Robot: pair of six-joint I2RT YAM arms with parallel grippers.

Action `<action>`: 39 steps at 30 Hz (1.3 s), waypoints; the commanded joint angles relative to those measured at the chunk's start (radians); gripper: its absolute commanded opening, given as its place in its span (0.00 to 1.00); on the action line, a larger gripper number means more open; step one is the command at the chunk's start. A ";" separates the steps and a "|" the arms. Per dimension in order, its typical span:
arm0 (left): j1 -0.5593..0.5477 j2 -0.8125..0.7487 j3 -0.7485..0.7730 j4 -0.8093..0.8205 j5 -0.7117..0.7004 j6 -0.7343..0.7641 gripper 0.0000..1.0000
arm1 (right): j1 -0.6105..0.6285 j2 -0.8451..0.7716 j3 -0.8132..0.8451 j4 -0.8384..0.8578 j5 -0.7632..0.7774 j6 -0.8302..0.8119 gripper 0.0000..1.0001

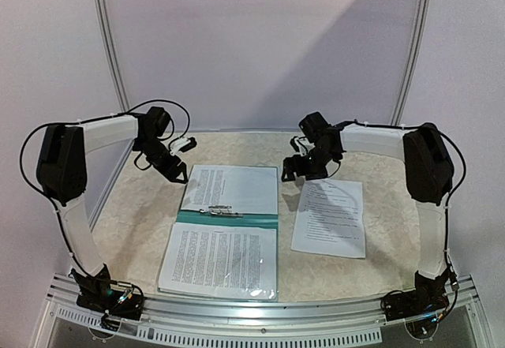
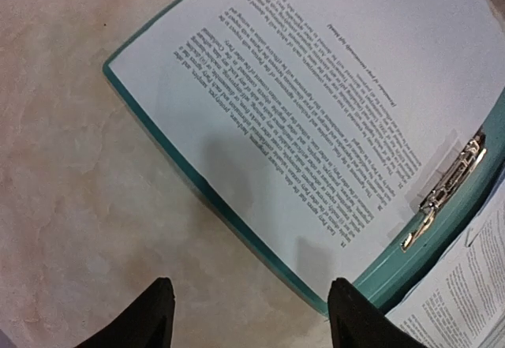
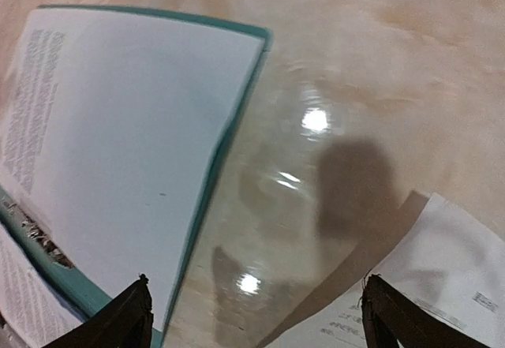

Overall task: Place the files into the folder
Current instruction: Place the file on the spring clip of the folder, then pick up the file from the center of the board.

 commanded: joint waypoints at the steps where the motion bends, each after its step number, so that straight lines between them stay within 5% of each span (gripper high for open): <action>1: -0.013 -0.107 -0.042 -0.040 -0.025 0.051 0.70 | -0.012 -0.145 -0.059 -0.245 0.417 0.036 0.95; 8: -0.130 -0.210 -0.060 -0.092 -0.065 0.124 0.75 | -0.062 -0.331 -0.339 -0.324 0.458 0.137 0.97; 17: -0.488 -0.187 0.090 -0.172 -0.097 0.150 0.76 | -0.141 -0.609 -0.671 -0.272 0.279 0.211 0.98; 23: -0.690 -0.044 0.263 -0.136 -0.110 0.116 0.77 | -0.146 -0.807 -0.897 -0.136 0.005 0.369 0.95; 27: -0.771 0.100 0.391 -0.075 -0.117 0.035 0.76 | -0.148 -0.878 -0.991 -0.104 -0.035 0.427 0.93; 39: -0.824 0.498 0.831 -0.160 0.048 -0.261 0.73 | -0.203 -1.032 -1.331 0.285 -0.114 0.676 0.80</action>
